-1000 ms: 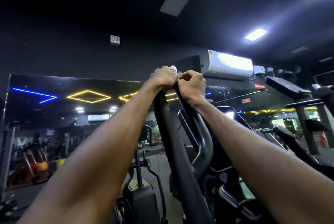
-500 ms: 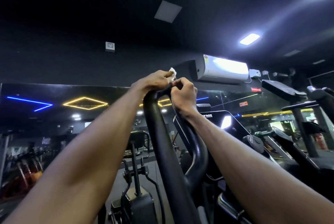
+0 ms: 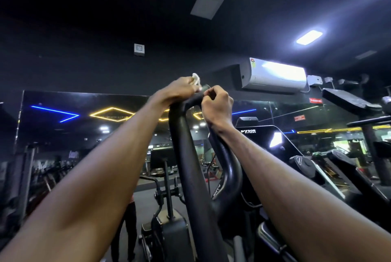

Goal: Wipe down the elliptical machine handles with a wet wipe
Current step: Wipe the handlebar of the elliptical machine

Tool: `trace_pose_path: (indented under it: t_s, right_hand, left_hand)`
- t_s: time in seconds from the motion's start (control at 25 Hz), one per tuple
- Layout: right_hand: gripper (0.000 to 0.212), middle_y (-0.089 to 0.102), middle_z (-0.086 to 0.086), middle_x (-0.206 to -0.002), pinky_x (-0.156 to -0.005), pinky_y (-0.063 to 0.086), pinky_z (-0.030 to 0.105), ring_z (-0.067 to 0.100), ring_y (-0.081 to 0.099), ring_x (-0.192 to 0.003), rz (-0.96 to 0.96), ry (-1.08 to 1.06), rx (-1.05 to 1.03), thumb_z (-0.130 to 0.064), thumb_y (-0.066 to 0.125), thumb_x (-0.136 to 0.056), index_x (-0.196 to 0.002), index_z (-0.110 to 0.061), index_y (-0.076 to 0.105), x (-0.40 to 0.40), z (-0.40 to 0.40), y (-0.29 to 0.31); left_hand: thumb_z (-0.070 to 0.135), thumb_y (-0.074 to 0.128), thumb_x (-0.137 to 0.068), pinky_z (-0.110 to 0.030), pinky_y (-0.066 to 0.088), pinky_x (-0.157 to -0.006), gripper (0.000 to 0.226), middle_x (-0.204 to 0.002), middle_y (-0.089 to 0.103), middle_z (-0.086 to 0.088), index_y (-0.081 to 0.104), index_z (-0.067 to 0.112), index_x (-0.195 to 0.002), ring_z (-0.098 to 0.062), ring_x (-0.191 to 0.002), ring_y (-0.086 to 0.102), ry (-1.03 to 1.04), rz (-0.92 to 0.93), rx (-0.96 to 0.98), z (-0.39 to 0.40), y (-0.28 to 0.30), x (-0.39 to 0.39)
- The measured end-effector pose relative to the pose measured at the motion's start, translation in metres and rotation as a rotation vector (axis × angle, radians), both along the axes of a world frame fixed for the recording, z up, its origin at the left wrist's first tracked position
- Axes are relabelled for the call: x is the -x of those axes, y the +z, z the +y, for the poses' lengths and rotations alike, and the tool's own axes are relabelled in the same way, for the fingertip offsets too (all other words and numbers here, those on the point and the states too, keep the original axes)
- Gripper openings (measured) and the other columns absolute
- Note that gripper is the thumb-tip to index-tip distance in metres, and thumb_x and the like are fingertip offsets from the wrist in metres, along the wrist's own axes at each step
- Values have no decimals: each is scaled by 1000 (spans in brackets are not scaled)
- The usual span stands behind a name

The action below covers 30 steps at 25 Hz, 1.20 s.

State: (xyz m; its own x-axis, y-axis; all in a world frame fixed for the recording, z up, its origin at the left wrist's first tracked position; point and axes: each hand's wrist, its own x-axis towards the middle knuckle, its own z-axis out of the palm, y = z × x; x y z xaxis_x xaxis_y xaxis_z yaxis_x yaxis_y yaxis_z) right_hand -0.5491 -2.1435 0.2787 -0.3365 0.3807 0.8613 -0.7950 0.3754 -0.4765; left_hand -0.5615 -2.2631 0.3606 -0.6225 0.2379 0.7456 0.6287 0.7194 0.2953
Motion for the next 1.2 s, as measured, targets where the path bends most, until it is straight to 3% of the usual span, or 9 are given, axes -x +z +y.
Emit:
trace_pose_path:
  t_s: [0.12, 0.28, 0.44, 0.52, 0.6, 0.8, 0.96, 1.08, 1.2]
  right_hand:
    - [19, 52, -10, -70, -70, 33, 24, 18, 50, -79, 5, -1, -14, -3, 48, -83, -88, -7, 66, -1, -1, -1]
    - [19, 52, -11, -72, -56, 33, 11, 5, 47, -69, 8, 32, -44, -2, 47, -85, -86, -10, 64, -1, 2, -5]
    - [20, 55, -4, -77, -59, 33, 17, 10, 47, -72, 14, 21, -54, -2, 45, -86, -86, -10, 63, 2, 2, -3]
    - [20, 58, 0, -82, -57, 32, 16, 14, 47, -77, 19, 8, -64, -2, 45, -86, -87, -9, 64, 3, 1, -3]
    - [20, 59, 2, -85, -55, 28, 11, 16, 47, -78, 20, -1, -79, -2, 45, -86, -88, -9, 64, 4, 1, -4]
    - [20, 65, 8, -90, -72, 33, 26, 23, 54, -84, 38, 17, -89, -3, 44, -82, -81, -10, 63, 12, -1, -3]
    - [21, 64, 9, -92, -74, 34, 27, 23, 53, -85, 41, 6, -99, -3, 44, -82, -82, -7, 64, 13, 1, -1]
    - [23, 64, 11, -93, -78, 41, 32, 25, 55, -88, 36, 32, -117, -3, 42, -83, -83, -7, 64, 11, 2, -2]
    - [24, 63, 10, -94, -82, 46, 39, 27, 56, -89, 27, 43, -118, -5, 39, -82, -82, -8, 63, 10, 1, -5]
  left_hand:
    - [36, 45, -100, -34, 53, -77, 28, -103, 69, -8, 65, 17, -94, -19, -86, 64, -2, -37, -33, 9, -4, -2]
    - [30, 49, -90, -38, 52, -89, 27, -100, 73, -8, 72, 18, -81, -26, -95, 66, -10, 67, -265, -24, -28, 5]
    - [6, 40, -90, -45, 58, -62, 23, -74, 59, -21, 58, 8, -75, -30, -65, 63, -277, -219, -647, -16, -43, -15]
    - [2, 36, -92, -40, 57, -49, 25, -66, 59, -20, 53, 7, -75, -28, -50, 64, -367, -318, -722, -9, -38, -25]
    - [10, 33, -96, -39, 58, -55, 28, -70, 65, -18, 56, 10, -80, -28, -56, 67, -453, -388, -729, -14, -46, -26]
    - [29, 31, -102, -48, 47, -99, 53, -99, 69, -24, 72, -5, -97, -34, -89, 66, -533, -427, -838, -38, -81, -12]
    - [39, 27, -103, -57, 39, -108, 54, -121, 60, -29, 64, 1, -113, -41, -108, 59, -558, -381, -914, -20, -63, -20]
    - [30, 42, -100, -51, 49, -93, 38, -107, 64, -25, 66, 3, -109, -41, -99, 60, -463, -278, -960, -23, -90, -21]
    - [22, 45, -100, -41, 47, -74, 26, -84, 62, -18, 64, 10, -88, -31, -80, 58, -363, -112, -940, -22, -123, -31]
